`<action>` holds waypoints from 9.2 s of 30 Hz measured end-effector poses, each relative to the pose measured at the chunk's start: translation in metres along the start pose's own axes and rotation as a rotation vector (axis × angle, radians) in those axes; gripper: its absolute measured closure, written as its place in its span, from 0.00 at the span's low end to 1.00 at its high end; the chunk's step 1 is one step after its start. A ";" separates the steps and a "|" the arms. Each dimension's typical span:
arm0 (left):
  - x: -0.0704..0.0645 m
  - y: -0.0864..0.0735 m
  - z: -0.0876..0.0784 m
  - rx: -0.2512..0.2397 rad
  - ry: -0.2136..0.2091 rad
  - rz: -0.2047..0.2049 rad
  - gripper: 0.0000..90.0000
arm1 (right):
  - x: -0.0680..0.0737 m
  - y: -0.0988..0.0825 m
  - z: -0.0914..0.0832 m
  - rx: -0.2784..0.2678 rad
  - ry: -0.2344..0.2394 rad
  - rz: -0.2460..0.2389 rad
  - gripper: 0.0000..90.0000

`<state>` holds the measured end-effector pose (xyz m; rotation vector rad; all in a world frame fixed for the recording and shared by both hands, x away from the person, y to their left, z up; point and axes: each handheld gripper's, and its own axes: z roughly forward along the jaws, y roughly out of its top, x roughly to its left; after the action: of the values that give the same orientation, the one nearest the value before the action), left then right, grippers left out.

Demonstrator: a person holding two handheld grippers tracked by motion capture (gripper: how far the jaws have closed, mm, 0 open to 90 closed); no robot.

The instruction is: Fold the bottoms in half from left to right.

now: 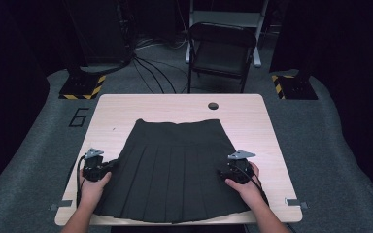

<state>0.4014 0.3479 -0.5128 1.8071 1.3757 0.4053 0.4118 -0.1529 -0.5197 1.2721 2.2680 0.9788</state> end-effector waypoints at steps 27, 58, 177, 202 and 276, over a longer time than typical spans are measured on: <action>-0.036 0.028 -0.013 -0.053 -0.077 0.088 0.96 | -0.001 -0.001 0.000 0.000 0.003 -0.008 0.34; -0.086 0.055 -0.006 -0.036 -0.202 0.186 0.97 | 0.000 -0.001 -0.001 0.001 0.007 -0.002 0.34; -0.094 0.003 0.001 0.106 -0.329 0.150 0.73 | -0.001 -0.002 -0.001 -0.002 0.014 -0.009 0.33; -0.138 0.008 -0.006 0.095 -0.442 0.222 0.97 | -0.001 -0.002 -0.001 -0.006 0.015 -0.011 0.32; -0.118 -0.015 0.024 0.091 -0.297 0.205 0.42 | 0.066 0.058 0.017 -0.026 0.164 -0.065 0.37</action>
<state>0.3663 0.2319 -0.5140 1.9997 1.0236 0.1716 0.4218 -0.0699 -0.4886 1.1374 2.3947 1.1225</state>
